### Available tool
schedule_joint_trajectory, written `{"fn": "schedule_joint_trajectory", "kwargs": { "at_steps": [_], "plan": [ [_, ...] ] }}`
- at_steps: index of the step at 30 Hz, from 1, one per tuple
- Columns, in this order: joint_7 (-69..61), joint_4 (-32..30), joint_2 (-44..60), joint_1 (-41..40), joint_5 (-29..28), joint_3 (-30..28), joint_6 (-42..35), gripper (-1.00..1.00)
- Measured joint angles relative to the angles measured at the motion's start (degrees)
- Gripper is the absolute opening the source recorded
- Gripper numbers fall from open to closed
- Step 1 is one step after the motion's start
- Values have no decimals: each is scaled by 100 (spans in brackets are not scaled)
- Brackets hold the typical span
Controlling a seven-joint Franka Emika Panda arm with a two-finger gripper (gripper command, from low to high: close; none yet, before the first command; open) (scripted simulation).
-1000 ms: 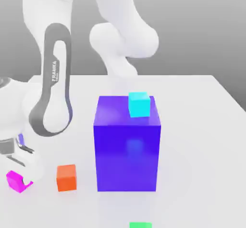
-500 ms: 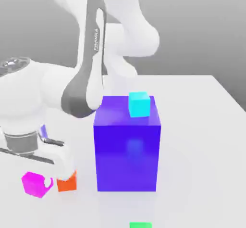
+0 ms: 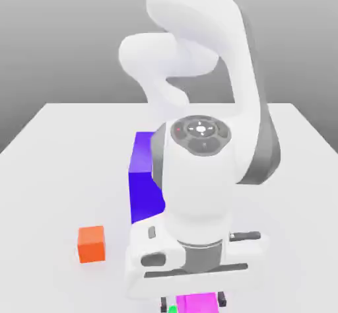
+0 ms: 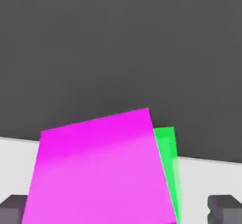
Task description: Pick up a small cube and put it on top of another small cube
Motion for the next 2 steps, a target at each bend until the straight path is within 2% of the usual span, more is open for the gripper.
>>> {"fn": "schedule_joint_trajectory", "kwargs": {
  "at_steps": [2],
  "plan": [
    [6,-6,-185,5,-3,6,-176,100]
  ]
}}
